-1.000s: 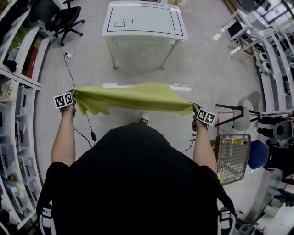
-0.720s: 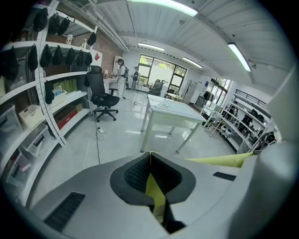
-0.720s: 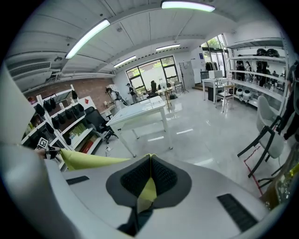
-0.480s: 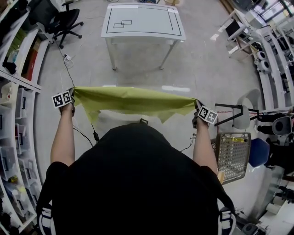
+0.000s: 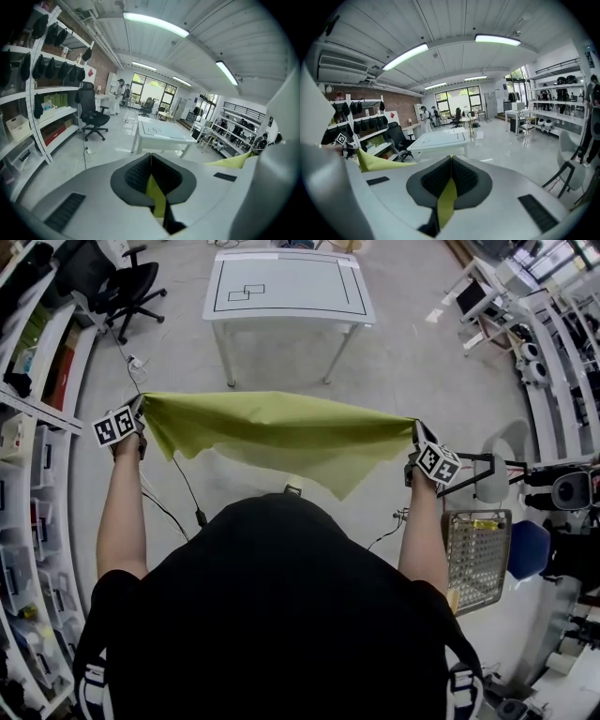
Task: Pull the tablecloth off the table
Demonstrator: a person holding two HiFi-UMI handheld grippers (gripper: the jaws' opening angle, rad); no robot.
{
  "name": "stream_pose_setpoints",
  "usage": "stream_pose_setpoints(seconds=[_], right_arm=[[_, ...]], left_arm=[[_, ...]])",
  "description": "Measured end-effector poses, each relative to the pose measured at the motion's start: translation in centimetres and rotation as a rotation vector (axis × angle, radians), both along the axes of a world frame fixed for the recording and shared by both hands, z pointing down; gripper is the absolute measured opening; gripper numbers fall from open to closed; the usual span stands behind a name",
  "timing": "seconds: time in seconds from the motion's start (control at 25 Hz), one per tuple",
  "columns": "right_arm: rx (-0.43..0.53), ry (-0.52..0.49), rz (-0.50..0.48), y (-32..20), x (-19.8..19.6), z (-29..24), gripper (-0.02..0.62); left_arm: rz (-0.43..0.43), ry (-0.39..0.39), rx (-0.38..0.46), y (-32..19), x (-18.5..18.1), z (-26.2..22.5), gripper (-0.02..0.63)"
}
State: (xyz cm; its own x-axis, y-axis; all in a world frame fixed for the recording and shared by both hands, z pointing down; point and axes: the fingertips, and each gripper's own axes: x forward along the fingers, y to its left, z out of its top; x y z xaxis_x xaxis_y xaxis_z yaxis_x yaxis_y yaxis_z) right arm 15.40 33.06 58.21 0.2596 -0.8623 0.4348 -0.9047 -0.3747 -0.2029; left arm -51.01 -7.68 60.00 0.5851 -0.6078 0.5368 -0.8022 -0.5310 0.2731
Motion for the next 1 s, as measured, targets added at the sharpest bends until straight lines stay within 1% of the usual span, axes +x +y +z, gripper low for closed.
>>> stream_pose_setpoints(seconds=[0.2, 0.44, 0.72, 1.0], right_arm=[[0.076, 0.065, -0.022, -2.3, 0.4, -5.5, 0.021], [0.15, 0.104, -0.022, -3.7, 1.2, -10.4, 0.021], [0.17, 0.119, -0.043, -4.8, 1.6, -12.3, 0.021], [0.181, 0.117, -0.037, -5.0, 1.7, -12.4, 0.021]], left_arm=[[0.014, 0.052, 0.063, -2.2, 1.8, -3.9, 0.02], [0.021, 0.082, 0.117, -4.0, 3.1, -7.5, 0.02], [0.004, 0.09, 0.135, -4.9, 3.4, -9.1, 0.02], [0.0, 0.093, 0.141, -5.1, 3.7, -9.2, 0.02]])
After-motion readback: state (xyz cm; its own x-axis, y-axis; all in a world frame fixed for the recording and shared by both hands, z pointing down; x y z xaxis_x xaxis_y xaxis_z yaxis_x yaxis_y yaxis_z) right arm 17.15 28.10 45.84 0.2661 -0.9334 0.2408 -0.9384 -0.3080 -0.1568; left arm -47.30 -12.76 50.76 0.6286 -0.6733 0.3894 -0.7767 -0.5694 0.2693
